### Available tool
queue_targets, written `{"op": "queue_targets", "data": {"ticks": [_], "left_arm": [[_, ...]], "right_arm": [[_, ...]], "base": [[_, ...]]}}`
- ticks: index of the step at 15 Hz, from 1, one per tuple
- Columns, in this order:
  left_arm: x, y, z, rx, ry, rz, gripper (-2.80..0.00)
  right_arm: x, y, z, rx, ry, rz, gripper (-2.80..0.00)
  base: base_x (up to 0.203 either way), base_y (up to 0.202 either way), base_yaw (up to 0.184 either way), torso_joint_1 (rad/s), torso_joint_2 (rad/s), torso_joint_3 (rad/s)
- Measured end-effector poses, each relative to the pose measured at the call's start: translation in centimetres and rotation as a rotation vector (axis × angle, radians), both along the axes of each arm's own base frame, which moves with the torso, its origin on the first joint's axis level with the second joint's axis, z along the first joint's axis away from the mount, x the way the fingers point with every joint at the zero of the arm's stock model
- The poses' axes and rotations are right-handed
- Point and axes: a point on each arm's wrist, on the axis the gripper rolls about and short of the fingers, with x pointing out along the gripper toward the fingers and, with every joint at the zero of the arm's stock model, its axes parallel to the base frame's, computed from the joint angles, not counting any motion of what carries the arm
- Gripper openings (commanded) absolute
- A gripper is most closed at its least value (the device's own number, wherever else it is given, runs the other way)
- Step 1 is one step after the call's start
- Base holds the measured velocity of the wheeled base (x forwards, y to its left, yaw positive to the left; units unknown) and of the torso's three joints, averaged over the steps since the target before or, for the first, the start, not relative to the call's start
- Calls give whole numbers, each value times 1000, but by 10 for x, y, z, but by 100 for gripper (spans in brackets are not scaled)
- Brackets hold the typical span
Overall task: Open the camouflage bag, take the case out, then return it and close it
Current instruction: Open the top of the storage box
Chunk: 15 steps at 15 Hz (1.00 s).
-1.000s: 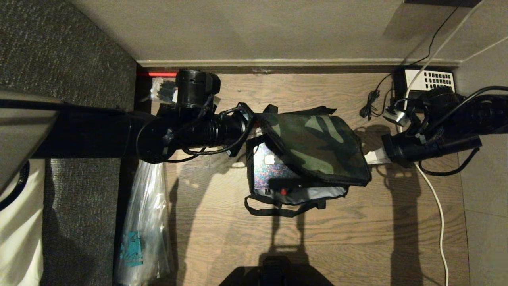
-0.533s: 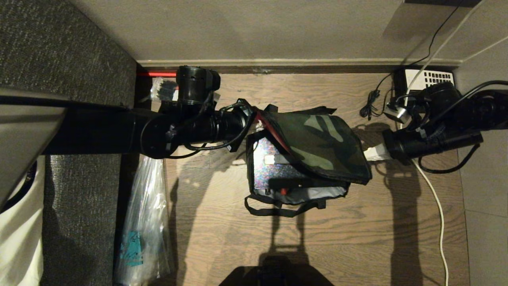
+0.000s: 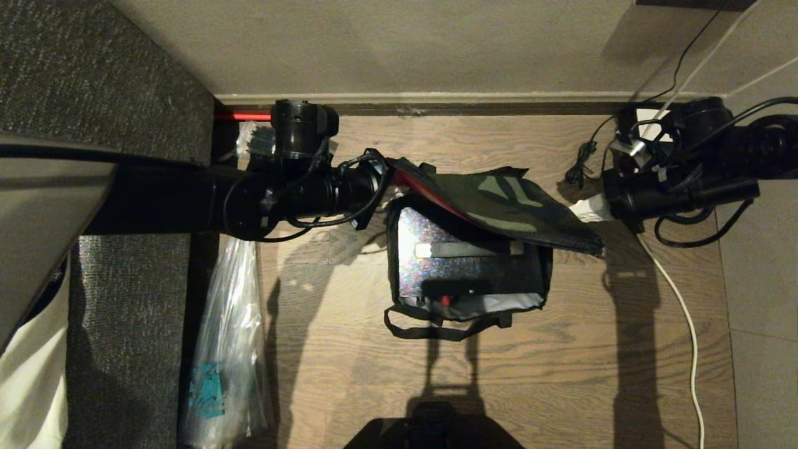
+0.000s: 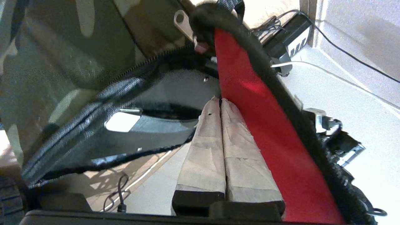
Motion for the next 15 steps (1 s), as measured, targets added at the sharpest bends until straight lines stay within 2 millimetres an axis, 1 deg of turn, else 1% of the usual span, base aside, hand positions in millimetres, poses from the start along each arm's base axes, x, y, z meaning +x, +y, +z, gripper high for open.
{"op": "queue_targets", "data": {"ticks": [7,13,15], "left_arm": [[23,28,14,-24,-54,82,-280],[31,30,11,-25,-58,96,-280],[33,30,11,-26,-59,97,-280]], "right_arm": [[6,-10,24,2,-86,-31,-280],[11,-13,46,44,-127,-81,-280],[15,-15,47,39,-139,-84,-280]], "base": [[0,0,0,0,0,0],[0,0,0,0,0,0],[0,0,0,0,0,0]]}}
